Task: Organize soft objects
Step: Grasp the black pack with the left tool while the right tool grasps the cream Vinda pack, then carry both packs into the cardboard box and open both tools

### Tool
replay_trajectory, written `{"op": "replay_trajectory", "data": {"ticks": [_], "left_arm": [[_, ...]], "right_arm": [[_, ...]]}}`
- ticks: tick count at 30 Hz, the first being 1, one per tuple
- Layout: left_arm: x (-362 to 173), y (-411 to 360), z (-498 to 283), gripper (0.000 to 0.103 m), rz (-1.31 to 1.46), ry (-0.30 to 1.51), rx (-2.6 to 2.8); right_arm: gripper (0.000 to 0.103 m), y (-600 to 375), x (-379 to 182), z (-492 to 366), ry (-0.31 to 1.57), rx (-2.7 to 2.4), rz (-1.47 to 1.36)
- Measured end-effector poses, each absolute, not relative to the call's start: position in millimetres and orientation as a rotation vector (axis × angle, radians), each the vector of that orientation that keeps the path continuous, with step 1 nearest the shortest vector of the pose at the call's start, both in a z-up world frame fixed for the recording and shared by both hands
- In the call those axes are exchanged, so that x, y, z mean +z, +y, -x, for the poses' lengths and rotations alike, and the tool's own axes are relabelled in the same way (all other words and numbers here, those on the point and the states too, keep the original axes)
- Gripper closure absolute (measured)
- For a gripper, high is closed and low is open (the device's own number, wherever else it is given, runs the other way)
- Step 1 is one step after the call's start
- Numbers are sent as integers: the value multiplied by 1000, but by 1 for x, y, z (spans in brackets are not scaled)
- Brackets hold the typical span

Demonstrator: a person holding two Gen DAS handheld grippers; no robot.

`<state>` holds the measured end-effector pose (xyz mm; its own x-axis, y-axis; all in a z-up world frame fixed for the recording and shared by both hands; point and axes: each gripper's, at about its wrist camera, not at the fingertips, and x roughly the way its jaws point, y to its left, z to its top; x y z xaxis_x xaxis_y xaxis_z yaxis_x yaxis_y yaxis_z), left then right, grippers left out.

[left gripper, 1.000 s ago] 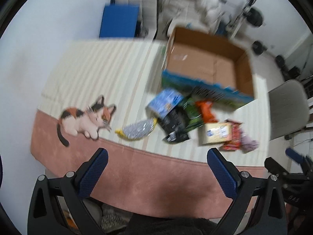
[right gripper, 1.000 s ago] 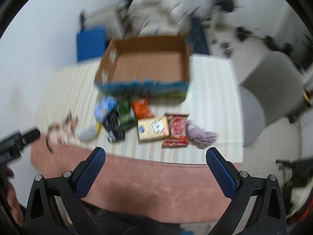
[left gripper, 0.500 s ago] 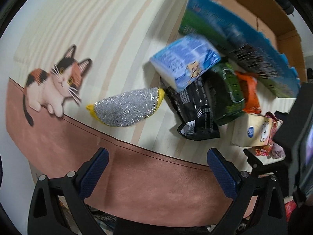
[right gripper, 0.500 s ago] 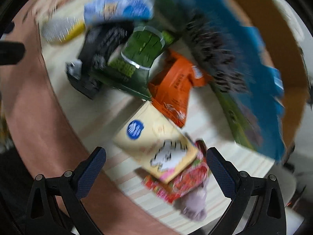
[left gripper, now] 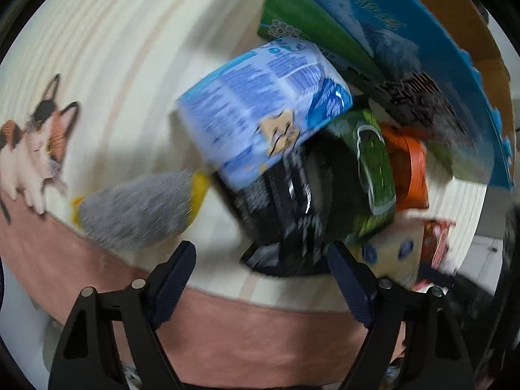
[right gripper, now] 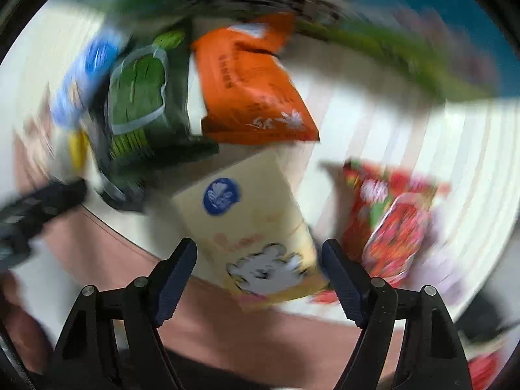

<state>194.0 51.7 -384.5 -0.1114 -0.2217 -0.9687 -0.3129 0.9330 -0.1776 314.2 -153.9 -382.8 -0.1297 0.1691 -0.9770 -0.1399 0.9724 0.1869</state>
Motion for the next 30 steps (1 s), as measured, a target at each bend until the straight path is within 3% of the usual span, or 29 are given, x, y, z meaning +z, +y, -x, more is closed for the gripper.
{"op": "replay_trajectory", "data": {"ticks": [3,4,5,8,12,21,30], "left_arm": [[-401,50,-206,21,399,1720,100],[-406,50,-208,26,386,1724,110],[-409,49,-210,38,369,1726,114],[-411,47,-207,52,324,1723,109],[-404,39,-183,62,220,1717,106],[-415,26,-90,59,79,1789,58],[-436,30,-59,59,89,1750,66]], "right_arm": [[21,-158,-378,-320,1631,218,-71],[21,-163,-371,-325,1623,211,-66],[21,-164,-365,-332,1619,208,-61],[25,-155,-375,-335,1616,174,-42],[30,-142,-382,-323,1608,109,-83],[30,-163,-392,-233,1671,66,-183],[29,-152,-427,-190,1673,84,-162]]}}
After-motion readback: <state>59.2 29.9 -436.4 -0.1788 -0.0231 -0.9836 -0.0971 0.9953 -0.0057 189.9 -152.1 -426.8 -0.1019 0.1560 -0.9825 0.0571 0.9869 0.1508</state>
